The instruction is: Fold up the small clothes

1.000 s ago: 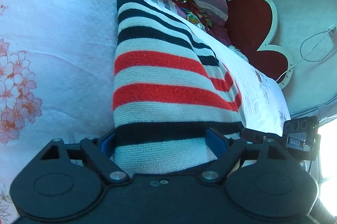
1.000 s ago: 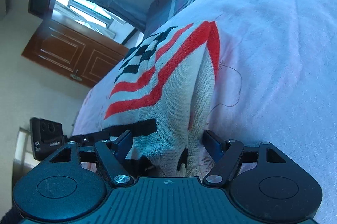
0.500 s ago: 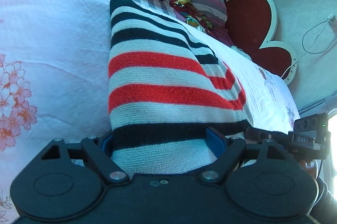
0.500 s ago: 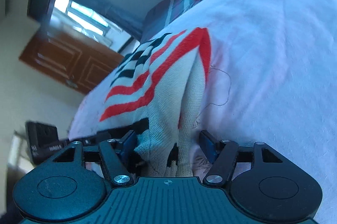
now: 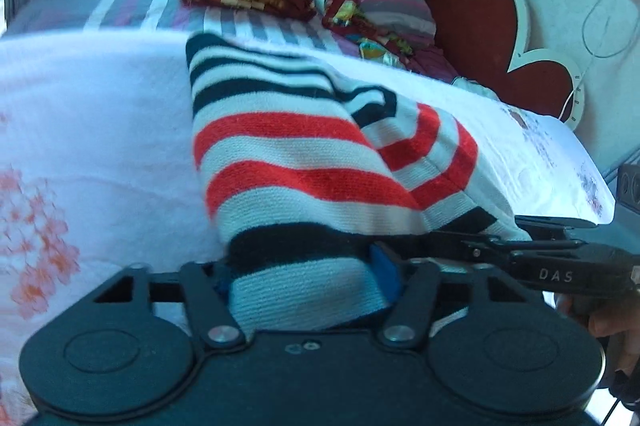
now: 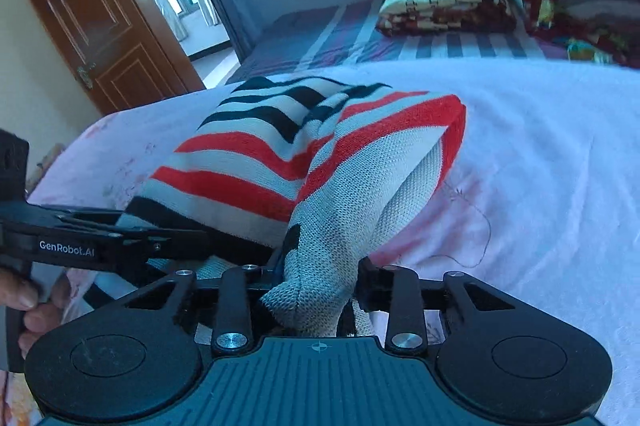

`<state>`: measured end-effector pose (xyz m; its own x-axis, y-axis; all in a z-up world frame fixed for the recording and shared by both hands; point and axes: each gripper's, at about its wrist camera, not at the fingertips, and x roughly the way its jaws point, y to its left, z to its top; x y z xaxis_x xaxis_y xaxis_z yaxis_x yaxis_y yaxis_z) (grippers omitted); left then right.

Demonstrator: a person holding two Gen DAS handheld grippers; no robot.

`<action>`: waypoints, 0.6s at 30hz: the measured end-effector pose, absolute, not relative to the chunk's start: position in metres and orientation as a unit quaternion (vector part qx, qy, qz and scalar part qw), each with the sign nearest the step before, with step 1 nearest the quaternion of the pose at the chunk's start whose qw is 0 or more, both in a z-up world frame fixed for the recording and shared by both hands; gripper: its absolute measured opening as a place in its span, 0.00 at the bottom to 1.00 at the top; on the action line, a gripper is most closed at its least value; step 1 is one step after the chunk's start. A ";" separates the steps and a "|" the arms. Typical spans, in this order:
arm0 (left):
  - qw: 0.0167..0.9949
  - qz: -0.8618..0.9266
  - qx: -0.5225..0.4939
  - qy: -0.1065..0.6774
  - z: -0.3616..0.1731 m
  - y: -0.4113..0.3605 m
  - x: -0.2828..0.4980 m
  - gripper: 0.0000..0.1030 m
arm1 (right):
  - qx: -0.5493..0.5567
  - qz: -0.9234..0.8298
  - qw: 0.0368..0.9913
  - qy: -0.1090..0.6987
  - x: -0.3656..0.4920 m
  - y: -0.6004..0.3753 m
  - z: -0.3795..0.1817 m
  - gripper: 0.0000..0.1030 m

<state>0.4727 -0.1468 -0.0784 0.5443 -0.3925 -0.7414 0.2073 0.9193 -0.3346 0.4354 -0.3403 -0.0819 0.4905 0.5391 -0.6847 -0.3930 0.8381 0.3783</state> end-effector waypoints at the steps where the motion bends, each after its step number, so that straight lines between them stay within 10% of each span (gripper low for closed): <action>1: 0.874 -0.173 -0.105 0.441 -0.075 -0.146 0.471 0.49 | 0.088 0.271 0.861 0.422 0.433 -0.338 -0.079 0.32; 18: 0.900 -0.191 -0.103 0.379 -0.026 -0.084 0.418 0.44 | 0.019 0.274 0.884 0.378 0.383 -0.229 -0.006 0.31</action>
